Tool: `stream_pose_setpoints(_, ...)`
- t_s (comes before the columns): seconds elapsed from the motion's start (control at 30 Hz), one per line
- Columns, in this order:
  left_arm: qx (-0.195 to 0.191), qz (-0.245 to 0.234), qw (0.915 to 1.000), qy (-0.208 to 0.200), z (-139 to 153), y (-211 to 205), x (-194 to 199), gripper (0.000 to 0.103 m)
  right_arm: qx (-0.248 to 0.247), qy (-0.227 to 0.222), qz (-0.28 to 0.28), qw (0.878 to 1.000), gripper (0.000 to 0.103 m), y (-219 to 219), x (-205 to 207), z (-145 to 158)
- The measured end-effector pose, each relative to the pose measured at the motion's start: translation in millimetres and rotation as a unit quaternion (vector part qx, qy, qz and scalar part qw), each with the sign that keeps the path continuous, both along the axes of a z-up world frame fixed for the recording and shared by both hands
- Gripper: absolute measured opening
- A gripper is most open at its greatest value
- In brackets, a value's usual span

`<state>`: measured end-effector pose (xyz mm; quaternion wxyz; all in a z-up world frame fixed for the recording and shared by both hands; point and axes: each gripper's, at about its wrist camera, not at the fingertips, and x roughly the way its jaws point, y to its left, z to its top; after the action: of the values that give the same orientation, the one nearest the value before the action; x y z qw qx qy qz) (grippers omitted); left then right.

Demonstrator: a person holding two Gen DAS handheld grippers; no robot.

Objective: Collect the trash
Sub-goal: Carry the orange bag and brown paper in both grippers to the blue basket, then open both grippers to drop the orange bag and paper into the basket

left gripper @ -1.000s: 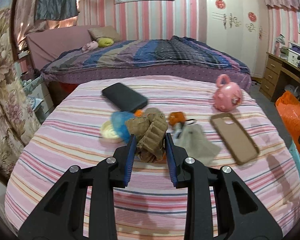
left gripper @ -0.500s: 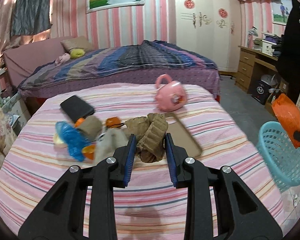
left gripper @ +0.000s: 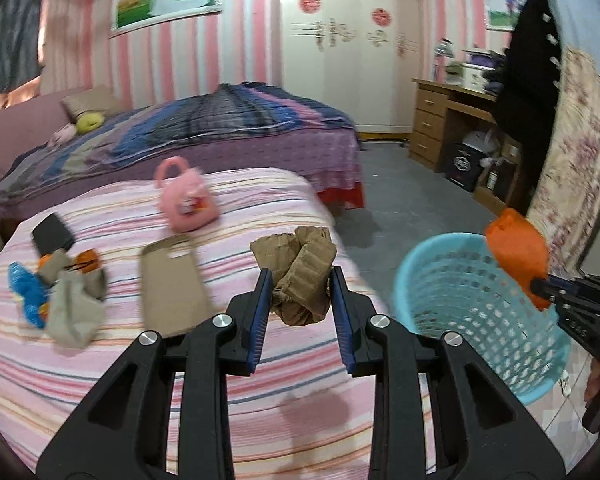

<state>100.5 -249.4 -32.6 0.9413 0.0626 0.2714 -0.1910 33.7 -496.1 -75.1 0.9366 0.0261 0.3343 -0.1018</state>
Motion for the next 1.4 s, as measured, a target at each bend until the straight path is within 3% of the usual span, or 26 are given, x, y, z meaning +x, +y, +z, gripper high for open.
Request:
stream_pose_setpoints(0.47, 0.001, -0.066, 0.9973, 0.032, -23, -100, 2, 0.03, 0.013, -0.016, -0.014, 1.0, 0.011, -19, -10, -3)
stream_pose_setpoints(0.53, 0.003, -0.078, 0.9963, 0.036, -23, -107, 4, 0.04, 0.015, -0.016, -0.014, 1.0, 0.011, -19, -9, -3)
stream_pose_setpoints(0.6, 0.006, -0.08, 0.9962, 0.032, -21, -107, 3, 0.07, 0.018, -0.017, -0.016, 1.0, 0.011, -20, -10, -3)
stream_pose_setpoints(0.67, 0.005, -0.066, 0.9976, 0.021, -19, -103, 3, 0.084, 0.019, -0.018, -0.016, 1.0, 0.011, -20, -9, -3)
stream_pose_setpoints(1.1, -0.011, 0.014, 0.9997, 0.016, -5, -25, 33, 0.096, 0.028, -0.012, -0.022, 0.999, 0.013, -14, 3, -7)
stream_pose_setpoints(1.17, -0.011, 0.027, 0.9995, 0.01, 0, -12, 35, 0.096, 0.029, -0.008, -0.029, 0.999, 0.022, -13, 5, -8)
stream_pose_setpoints(1.23, -0.013, 0.035, 0.9993, 0.006, 4, 0, 36, 0.096, 0.03, -0.009, -0.04, 0.999, 0.06, -13, 6, -9)
stream_pose_setpoints(1.37, -0.011, 0.052, 0.9986, -0.002, 10, 24, 37, 0.096, 0.032, -0.015, -0.058, 0.998, 0.067, -10, 9, -5)
stream_pose_setpoints(1.4, -0.008, 0.057, 0.9984, -0.005, 12, 31, 37, 0.096, 0.029, -0.018, -0.066, 0.997, 0.075, -8, 11, -4)
